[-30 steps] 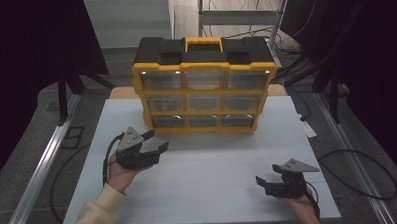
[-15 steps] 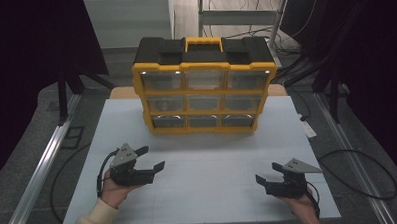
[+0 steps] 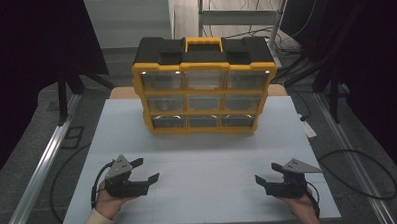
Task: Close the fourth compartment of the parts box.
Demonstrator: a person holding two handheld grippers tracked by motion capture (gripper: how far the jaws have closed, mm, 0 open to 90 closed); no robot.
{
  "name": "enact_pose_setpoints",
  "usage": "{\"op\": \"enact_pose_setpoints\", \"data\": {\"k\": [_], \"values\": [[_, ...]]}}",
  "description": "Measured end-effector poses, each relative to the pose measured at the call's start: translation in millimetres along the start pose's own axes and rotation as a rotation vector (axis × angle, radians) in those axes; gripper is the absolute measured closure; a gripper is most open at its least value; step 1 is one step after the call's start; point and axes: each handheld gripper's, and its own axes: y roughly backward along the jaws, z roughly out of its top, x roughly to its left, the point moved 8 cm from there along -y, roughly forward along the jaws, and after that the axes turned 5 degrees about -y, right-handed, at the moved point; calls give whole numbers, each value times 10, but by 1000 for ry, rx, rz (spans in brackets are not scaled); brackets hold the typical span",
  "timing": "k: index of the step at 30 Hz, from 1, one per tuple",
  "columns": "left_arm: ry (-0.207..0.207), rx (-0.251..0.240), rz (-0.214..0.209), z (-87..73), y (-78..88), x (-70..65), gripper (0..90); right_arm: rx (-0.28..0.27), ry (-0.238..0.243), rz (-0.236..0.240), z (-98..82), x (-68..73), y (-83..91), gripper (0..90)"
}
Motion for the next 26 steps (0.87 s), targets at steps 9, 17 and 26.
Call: {"op": "enact_pose_setpoints", "data": {"k": [9,17,26], "values": [[-2,14,18,-75,-18,56,192,-1,5,6,4,9,-8,168],[3,11,32,-63,-59,98,192,-2,7,11,1,19,1,168],[5,8,34,-73,-57,110,192,0,5,9,3,14,-12,168]]}}
